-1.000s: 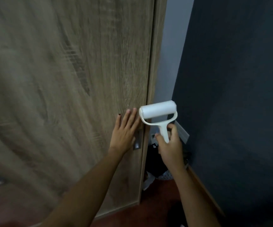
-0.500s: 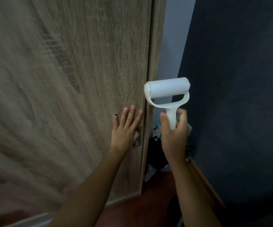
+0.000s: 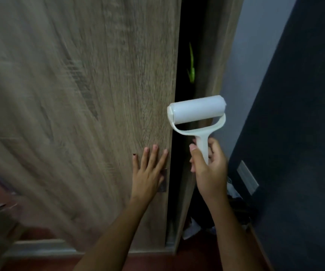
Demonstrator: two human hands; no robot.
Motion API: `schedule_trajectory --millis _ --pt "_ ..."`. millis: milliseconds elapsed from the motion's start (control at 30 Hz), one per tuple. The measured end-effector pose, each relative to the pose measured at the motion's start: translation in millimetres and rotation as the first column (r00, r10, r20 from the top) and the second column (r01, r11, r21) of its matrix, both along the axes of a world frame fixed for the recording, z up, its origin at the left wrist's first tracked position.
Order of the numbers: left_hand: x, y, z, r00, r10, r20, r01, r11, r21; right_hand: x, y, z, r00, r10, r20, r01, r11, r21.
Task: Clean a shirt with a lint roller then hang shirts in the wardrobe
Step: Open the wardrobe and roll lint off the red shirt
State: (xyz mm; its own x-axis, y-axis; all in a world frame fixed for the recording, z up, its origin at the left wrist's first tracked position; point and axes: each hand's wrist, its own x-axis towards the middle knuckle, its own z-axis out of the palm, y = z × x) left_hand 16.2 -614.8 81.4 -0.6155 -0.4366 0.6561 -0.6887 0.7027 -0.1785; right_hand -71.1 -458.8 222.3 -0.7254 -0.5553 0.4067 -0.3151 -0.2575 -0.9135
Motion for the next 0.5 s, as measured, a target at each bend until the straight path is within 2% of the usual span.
schedule_trajectory --millis 167,267,400,500 --pt "37.3 -13.0 -6.0 0.989 0.150 -0.015 -0.148 0.985 0.090 7.5 -8.5 -10.6 0.999 0.051 -0.004 -0.051 0.999 -0.012" --pt "59.5 -16.2 -2.2 0.966 0.252 -0.048 -0.243 0.958 0.150 14.6 -13.4 -20.1 0.995 0.079 -0.052 -0.077 0.996 0.040" --pt "84.3 -18.2 17.8 0.927 0.345 -0.149 -0.303 0.920 0.250 27.7 -26.5 -26.8 0.987 0.148 0.061 -0.151 0.987 0.055" --pt "85.8 -29.6 60.5 0.914 0.334 -0.229 -0.282 0.931 0.232 38.0 -44.2 -26.1 0.980 0.173 0.100 -0.178 0.984 0.033"
